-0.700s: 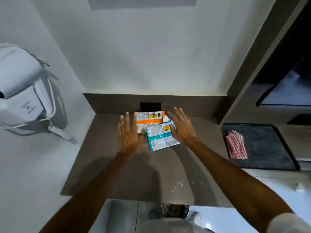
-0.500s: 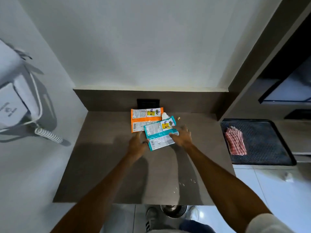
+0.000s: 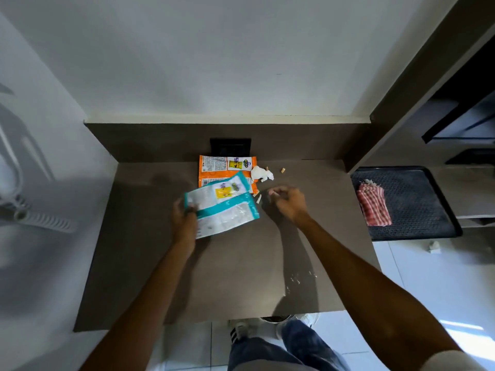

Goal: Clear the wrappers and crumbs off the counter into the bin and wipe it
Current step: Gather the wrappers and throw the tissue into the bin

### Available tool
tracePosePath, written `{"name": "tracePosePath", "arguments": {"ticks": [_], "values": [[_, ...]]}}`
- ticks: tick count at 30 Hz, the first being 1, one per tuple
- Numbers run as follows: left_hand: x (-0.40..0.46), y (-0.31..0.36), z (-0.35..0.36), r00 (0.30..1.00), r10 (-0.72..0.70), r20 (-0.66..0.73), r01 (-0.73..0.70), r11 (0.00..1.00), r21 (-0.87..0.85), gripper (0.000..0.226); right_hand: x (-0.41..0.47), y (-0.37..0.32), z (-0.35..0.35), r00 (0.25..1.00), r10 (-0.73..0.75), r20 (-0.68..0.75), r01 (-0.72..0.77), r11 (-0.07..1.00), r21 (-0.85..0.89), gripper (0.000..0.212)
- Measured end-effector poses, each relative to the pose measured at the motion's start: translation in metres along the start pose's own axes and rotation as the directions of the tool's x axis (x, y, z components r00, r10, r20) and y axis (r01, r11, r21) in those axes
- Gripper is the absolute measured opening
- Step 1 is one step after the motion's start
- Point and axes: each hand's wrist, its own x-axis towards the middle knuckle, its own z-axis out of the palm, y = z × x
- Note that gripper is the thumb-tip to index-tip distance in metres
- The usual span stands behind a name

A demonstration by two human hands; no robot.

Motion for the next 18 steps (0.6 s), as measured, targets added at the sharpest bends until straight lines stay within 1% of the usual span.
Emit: {"name": "tracePosePath", "arguments": {"ticks": [1, 2, 4, 5, 6, 7, 8, 9, 10, 11, 12, 13, 14, 16, 17, 18], "values": [[0.012, 0.0, -0.016, 0.999, 0.014, -0.036, -0.011, 0.998, 0.062, 0.04, 0.004, -0.002, 0.0, 0.999, -0.047, -0.018, 0.046, 0.996, -0.072, 0.021], [0.025, 0.001, -0.031, 0.998, 0.007, -0.069, 0.003, 0.99, 0.144, 0.04, 0.009, -0.004, 0.001, 0.994, -0.109, -0.018, 0.104, 0.978, -0.179, 0.022], [0.048, 0.004, -0.056, 0.992, -0.063, -0.112, 0.095, 0.944, 0.316, 0.042, 0.017, -0.011, 0.002, 0.975, -0.216, 0.06, 0.221, 0.876, -0.428, 0.026], [0.057, 0.007, -0.066, 0.987, -0.107, -0.121, 0.148, 0.895, 0.42, 0.046, 0.021, -0.015, 0.003, 0.965, -0.241, 0.108, 0.262, 0.822, -0.506, 0.027], [0.062, 0.01, -0.073, 0.982, -0.122, -0.145, 0.182, 0.813, 0.552, 0.053, 0.025, -0.019, 0.005, 0.959, -0.246, 0.139, 0.282, 0.788, -0.548, 0.026], [0.065, 0.013, -0.074, 0.981, -0.077, -0.177, 0.179, 0.708, 0.683, 0.062, 0.028, -0.023, 0.007, 0.958, -0.238, 0.16, 0.286, 0.769, -0.571, 0.026], [0.065, 0.017, -0.072, 0.983, 0.027, -0.183, 0.127, 0.619, 0.775, 0.069, 0.032, -0.027, 0.008, 0.958, -0.221, 0.183, 0.287, 0.759, -0.585, 0.027], [0.064, 0.022, -0.065, 0.978, 0.148, -0.149, 0.039, 0.57, 0.821, 0.071, 0.034, -0.03, 0.009, 0.957, -0.203, 0.21, 0.289, 0.749, -0.596, 0.029], [0.064, 0.03, -0.054, 0.966, 0.242, -0.087, -0.064, 0.554, 0.83, 0.068, 0.038, -0.032, 0.009, 0.952, -0.183, 0.245, 0.298, 0.735, -0.609, 0.031], [0.065, 0.038, -0.04, 0.957, 0.289, -0.009, -0.158, 0.549, 0.821, 0.063, 0.041, -0.035, 0.008, 0.944, -0.164, 0.285, 0.314, 0.71, -0.631, 0.034], [0.066, 0.046, -0.025, 0.954, 0.293, 0.062, -0.223, 0.559, 0.798, 0.059, 0.044, -0.036, 0.008, 0.936, -0.143, 0.323, 0.329, 0.684, -0.651, 0.038], [0.07, 0.053, -0.009, 0.959, 0.26, 0.115, -0.251, 0.586, 0.77, 0.058, 0.047, -0.037, 0.008, 0.928, -0.131, 0.348, 0.341, 0.672, -0.658, 0.042], [0.072, 0.059, 0.005, 0.969, 0.199, 0.149, -0.242, 0.617, 0.749, 0.061, 0.048, -0.037, 0.008, 0.928, -0.132, 0.348, 0.338, 0.69, -0.64, 0.044], [0.076, 0.07, 0.029, 0.981, 0.068, 0.182, -0.18, 0.674, 0.717, 0.07, 0.046, -0.034, 0.008, 0.946, -0.158, 0.282, 0.295, 0.778, -0.555, 0.048], [0.077, 0.074, 0.037, 0.982, 0.039, 0.187, -0.163, 0.681, 0.714, 0.074, 0.044, -0.032, 0.008, 0.955, -0.176, 0.237, 0.277, 0.814, -0.511, 0.049], [0.078, 0.076, 0.044, 0.981, 0.038, 0.191, -0.168, 0.659, 0.733, 0.08, 0.042, -0.03, 0.008, 0.962, -0.194, 0.194, 0.265, 0.84, -0.473, 0.049]]}}
